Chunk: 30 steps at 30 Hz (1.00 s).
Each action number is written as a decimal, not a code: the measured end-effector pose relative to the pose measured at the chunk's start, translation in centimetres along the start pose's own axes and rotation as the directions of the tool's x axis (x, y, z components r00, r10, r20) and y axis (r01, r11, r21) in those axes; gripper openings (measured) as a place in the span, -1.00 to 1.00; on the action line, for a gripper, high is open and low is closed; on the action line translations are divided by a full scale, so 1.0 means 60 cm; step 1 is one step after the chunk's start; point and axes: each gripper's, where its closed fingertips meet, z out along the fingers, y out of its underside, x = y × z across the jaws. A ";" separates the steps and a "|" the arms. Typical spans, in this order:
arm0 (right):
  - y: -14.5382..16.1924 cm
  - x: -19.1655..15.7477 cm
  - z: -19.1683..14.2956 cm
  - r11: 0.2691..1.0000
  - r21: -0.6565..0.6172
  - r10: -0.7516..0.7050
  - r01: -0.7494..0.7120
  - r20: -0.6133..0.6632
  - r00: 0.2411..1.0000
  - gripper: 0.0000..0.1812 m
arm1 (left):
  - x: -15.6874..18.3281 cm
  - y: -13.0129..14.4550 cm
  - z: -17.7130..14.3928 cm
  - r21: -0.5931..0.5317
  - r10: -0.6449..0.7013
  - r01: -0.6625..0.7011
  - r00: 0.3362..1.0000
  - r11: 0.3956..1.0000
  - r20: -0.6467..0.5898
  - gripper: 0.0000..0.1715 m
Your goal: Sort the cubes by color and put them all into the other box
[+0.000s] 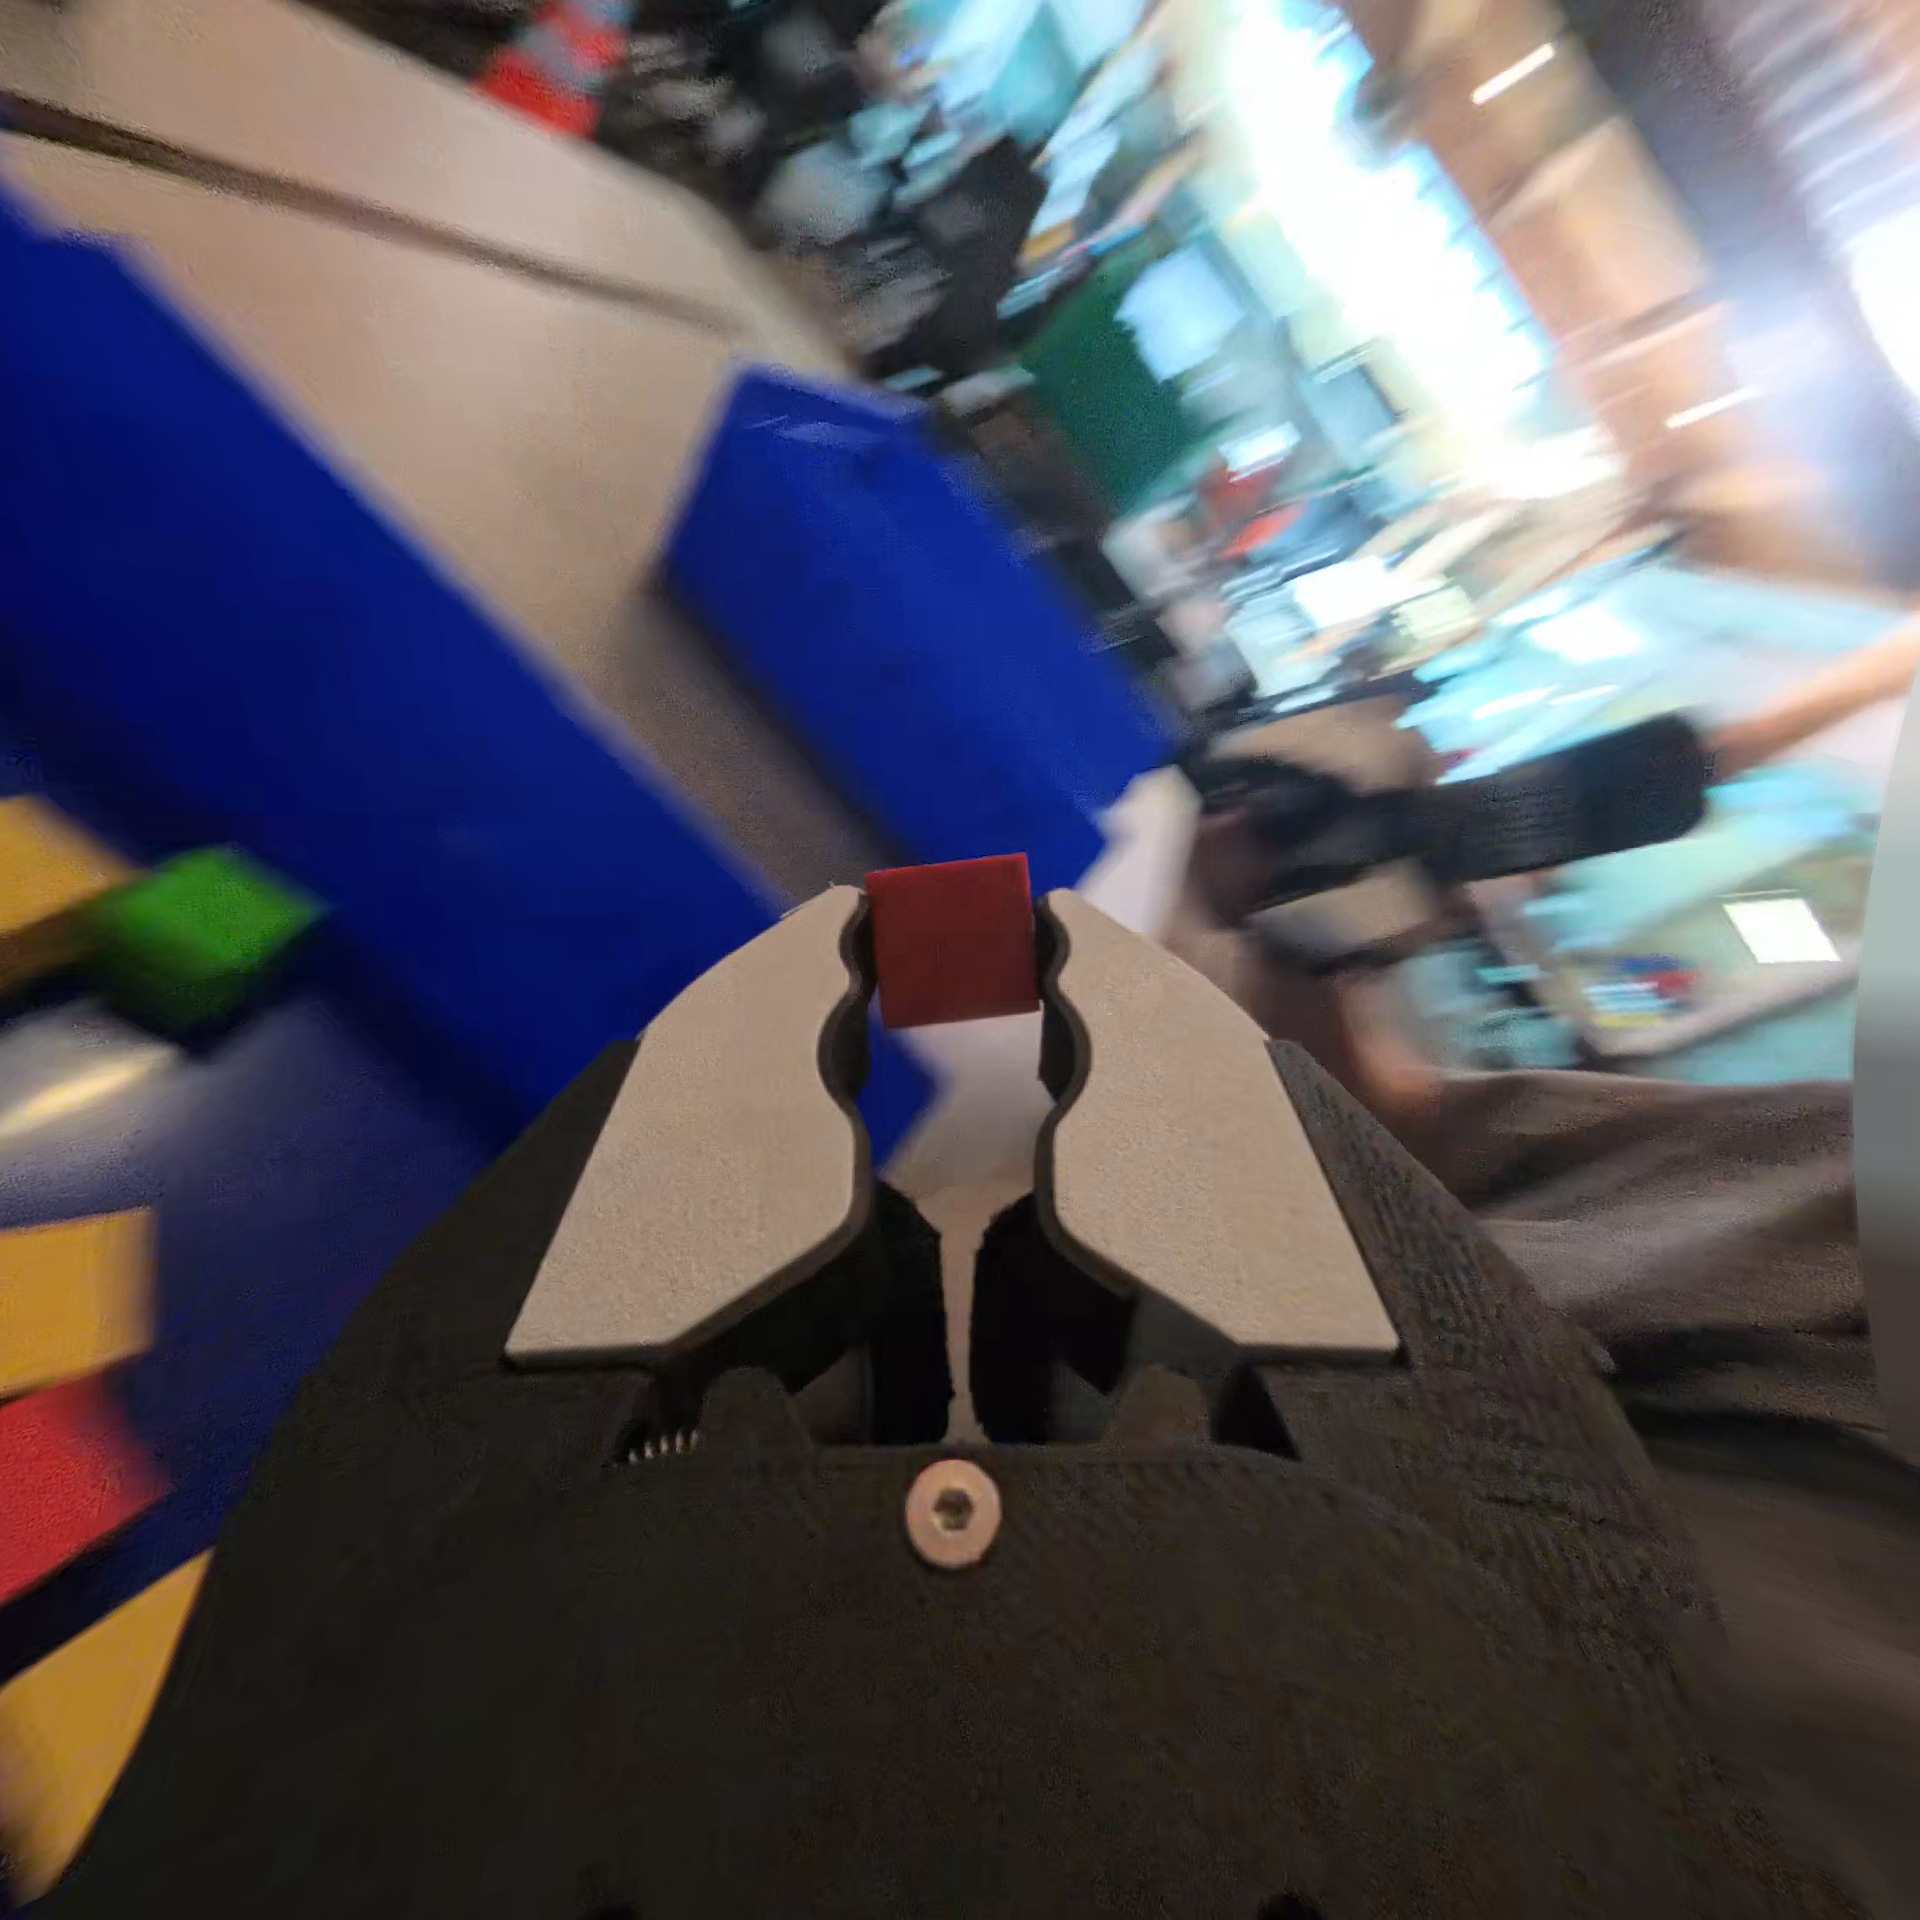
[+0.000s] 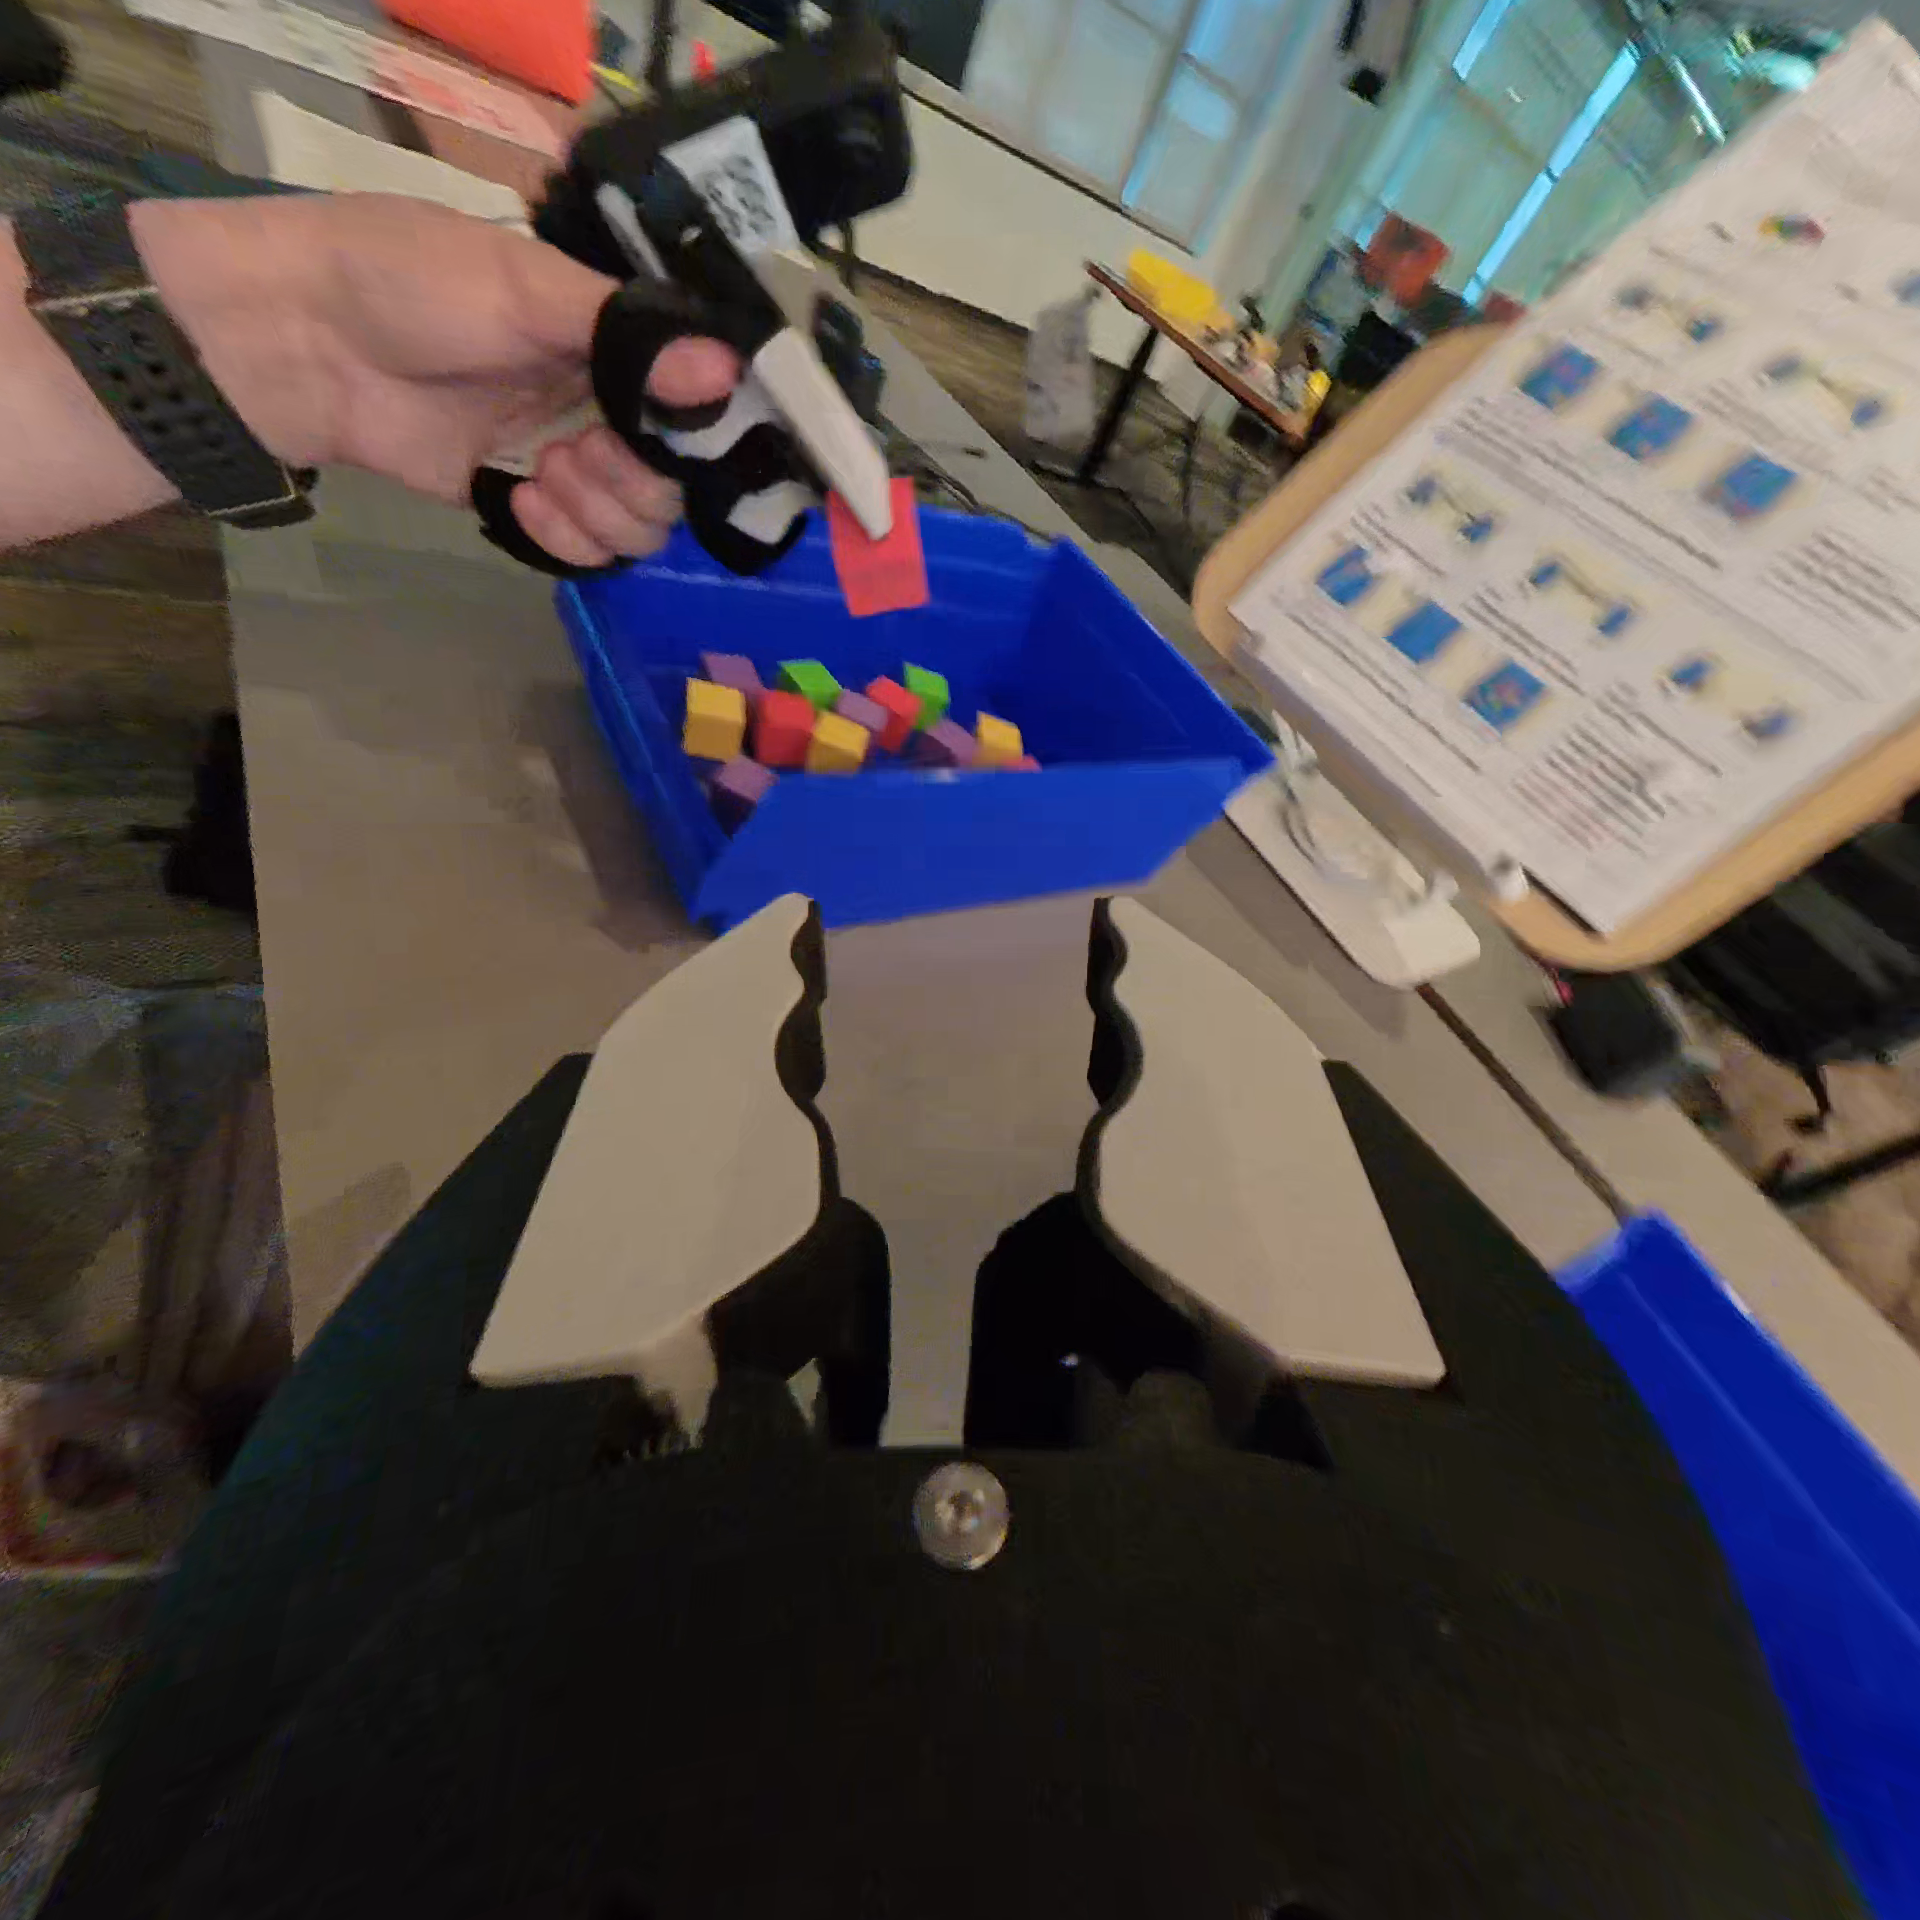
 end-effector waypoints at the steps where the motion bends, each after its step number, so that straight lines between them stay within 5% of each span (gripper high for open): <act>1: -0.014 -0.008 0.021 0.999 0.021 -0.028 0.027 0.017 0.999 -0.45 | 0.033 -0.006 -0.001 0.031 -0.053 0.058 0.990 0.998 -0.129 -0.66; 3: -0.041 -0.024 0.058 0.995 0.060 -0.080 0.077 0.050 0.996 -0.45 | 0.075 -0.005 0.000 0.036 -0.106 0.120 0.957 0.992 -0.272 -0.66; 9: -0.106 -0.063 0.117 0.974 0.136 -0.194 0.179 0.104 0.975 -0.49 | 0.135 0.024 0.017 -0.021 -0.131 0.133 0.913 0.991 -0.386 -0.65; 22: -0.118 -0.054 0.098 0.966 0.125 -0.234 0.228 0.033 0.972 -0.70 | 0.144 0.016 0.039 0.026 -0.170 0.201 0.884 0.979 -0.435 -0.63; 26: -0.088 0.029 0.034 0.976 0.002 -0.217 0.218 -0.078 0.973 -0.70 | 0.123 -0.001 0.023 0.105 -0.104 0.148 0.936 0.983 -0.337 -0.70; 30: 0.030 0.208 -0.056 0.910 -0.414 -0.082 -0.016 -0.217 0.973 -0.70 | 0.099 -0.007 0.005 0.132 -0.010 0.034 0.983 0.991 -0.181 -0.72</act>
